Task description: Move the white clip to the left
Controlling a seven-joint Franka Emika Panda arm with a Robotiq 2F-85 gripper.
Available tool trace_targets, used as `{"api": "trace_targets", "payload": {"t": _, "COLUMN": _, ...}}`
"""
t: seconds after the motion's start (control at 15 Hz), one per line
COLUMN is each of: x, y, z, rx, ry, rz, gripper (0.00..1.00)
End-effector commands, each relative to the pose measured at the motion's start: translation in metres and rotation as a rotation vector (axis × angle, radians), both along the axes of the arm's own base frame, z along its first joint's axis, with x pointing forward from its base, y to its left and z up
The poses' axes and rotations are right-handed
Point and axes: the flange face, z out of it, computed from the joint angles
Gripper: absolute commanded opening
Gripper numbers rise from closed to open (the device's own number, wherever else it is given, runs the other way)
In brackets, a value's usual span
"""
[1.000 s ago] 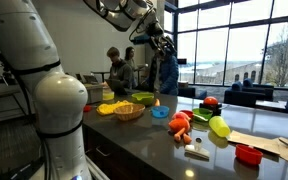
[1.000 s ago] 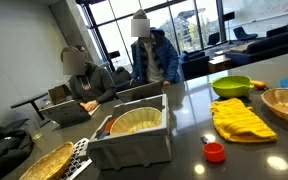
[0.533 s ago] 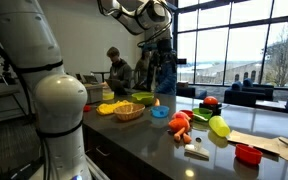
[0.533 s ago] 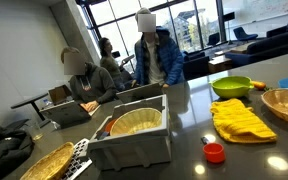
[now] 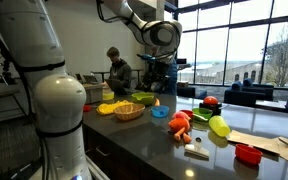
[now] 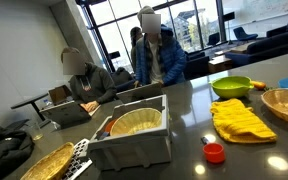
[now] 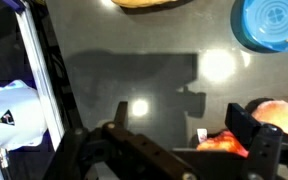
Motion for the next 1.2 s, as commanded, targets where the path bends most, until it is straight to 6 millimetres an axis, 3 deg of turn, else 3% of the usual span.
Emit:
{"api": "trace_targets", "payload": {"t": 0.0, "x": -0.007, "y": 0.001, "z": -0.009, "rx": 0.052, "ry": 0.035, "rz": -0.03, "gripper": 1.0}}
{"api": "trace_targets", "payload": {"t": 0.27, "x": -0.007, "y": -0.006, "z": -0.003, "rx": -0.12, "ry": 0.051, "rz": -0.061, "gripper": 1.0}}
{"api": "trace_targets", "payload": {"t": 0.67, "x": -0.012, "y": -0.021, "z": -0.013, "rx": -0.367, "ry": 0.143, "rz": -0.13, "gripper": 1.0}}
{"api": "trace_targets", "payload": {"t": 1.13, "x": -0.037, "y": -0.068, "z": -0.028, "rx": -0.611, "ry": 0.286, "rz": -0.224, "gripper": 1.0}}
